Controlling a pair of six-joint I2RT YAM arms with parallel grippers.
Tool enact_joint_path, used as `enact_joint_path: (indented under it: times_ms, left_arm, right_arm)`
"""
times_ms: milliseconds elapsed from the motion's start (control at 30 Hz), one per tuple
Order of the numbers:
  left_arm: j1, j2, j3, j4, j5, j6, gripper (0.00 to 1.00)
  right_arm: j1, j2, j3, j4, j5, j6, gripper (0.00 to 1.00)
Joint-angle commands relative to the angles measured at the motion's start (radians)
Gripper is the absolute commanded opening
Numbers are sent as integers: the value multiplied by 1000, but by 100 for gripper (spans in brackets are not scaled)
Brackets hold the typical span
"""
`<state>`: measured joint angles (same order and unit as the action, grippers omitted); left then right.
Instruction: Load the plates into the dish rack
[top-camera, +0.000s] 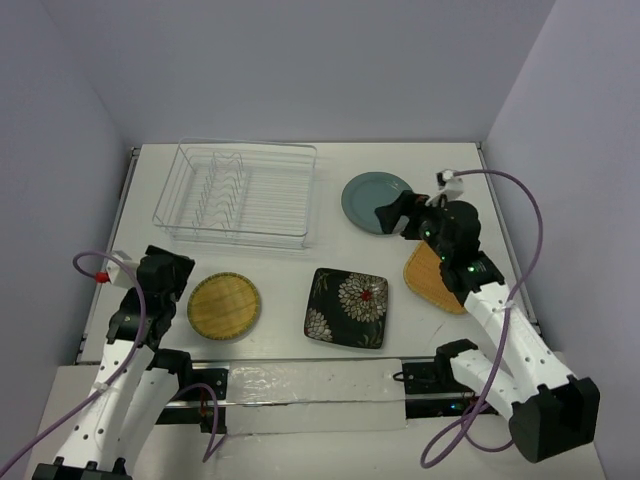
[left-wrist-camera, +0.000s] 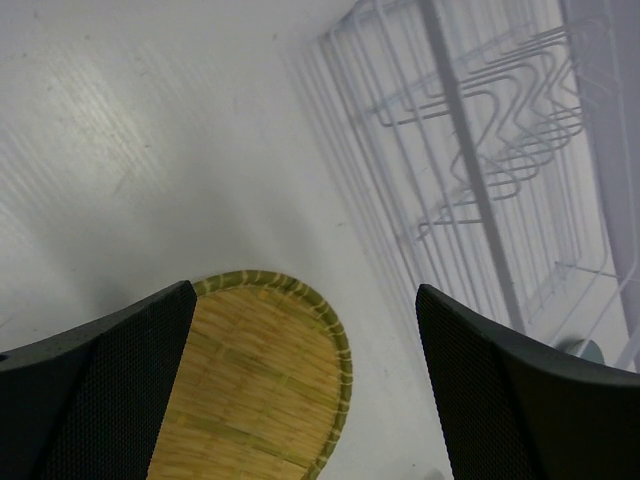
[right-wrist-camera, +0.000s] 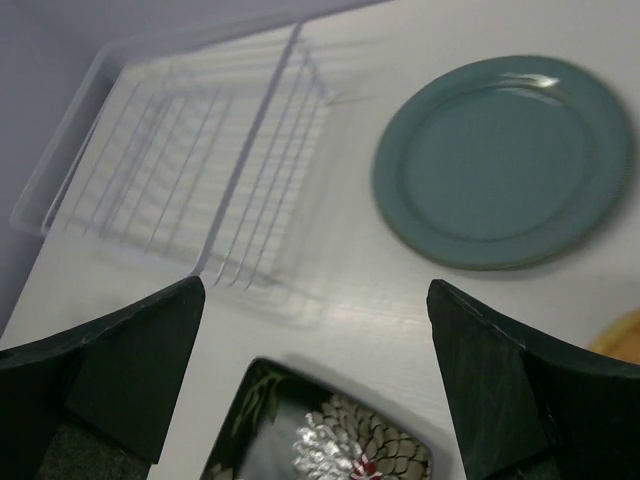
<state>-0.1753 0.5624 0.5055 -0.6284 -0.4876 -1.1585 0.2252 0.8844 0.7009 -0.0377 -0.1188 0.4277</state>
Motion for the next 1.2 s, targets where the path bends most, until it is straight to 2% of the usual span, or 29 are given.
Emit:
enact_joint_path:
  times_ms: [0,233,400,500,700,833,1067,1167]
  left_arm:
    - [-3,1,-24,-77,29,-70,99]
    - [-3,8,-80,-103,77,-144,99]
    - [-3,18,-128,-82,124,-165,97]
    - [-3,30,-161,-61,141,-184,94]
    - [-2,27,-207,-16,173,-172,84]
    - [-1,32,-246,12,205,-162,77]
    - [-3,43,-248,33,219,-129,57]
    - [-3,37,-249,39,225,-123,56]
  right_arm:
    - [118,99,89,33,-68,-105,100]
    - [416,187,175,4,-67,-195,100]
    - [545,247,197,7,-78,-220,100]
    - [593,311,220,7,-26,-202,100]
    - [658,473,277,32,-84,-155,100]
    - [709,574,321,33,-65,-147,100]
    - [761,744,390,33,2,-49,100]
    - [770,819,425,61,48,30,100]
